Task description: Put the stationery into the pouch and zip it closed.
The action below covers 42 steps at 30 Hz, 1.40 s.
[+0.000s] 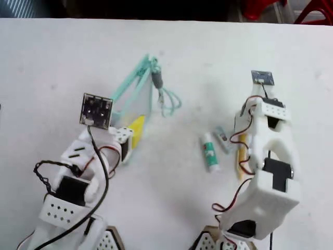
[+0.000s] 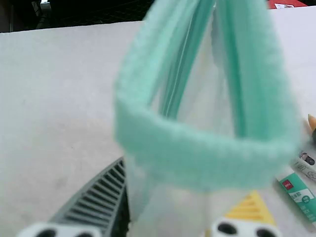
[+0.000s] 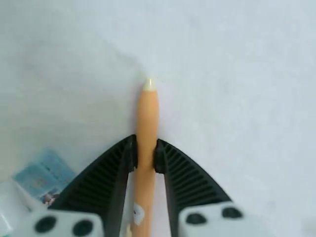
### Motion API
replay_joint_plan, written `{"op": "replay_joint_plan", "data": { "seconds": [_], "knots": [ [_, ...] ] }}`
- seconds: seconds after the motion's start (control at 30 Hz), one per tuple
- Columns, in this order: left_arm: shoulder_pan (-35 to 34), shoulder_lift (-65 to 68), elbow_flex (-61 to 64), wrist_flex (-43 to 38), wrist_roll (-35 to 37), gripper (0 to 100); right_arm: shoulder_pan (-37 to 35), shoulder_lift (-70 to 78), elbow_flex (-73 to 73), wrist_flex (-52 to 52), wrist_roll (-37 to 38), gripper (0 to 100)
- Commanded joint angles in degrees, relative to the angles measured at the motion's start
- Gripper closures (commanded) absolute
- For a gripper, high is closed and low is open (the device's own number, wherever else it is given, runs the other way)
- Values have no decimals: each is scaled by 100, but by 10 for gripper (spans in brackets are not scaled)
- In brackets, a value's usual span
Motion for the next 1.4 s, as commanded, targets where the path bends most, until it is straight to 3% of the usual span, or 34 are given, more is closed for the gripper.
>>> {"op": "replay_joint_plan", "data": {
  "seconds": [0.0,0.73,0.9,1.37],
  "knots": [
    [101,4,-26,35,-18,785,163,-664,475,-470,-53,981],
    [92,4,-26,26,-18,785,154,-3644,3481,-2571,-79,981],
    [92,4,-26,18,-35,785,-119,-4453,4229,-3020,-44,981],
    [101,4,-26,9,-35,785,-180,-5121,4756,-3266,-44,981]
  ]
}}
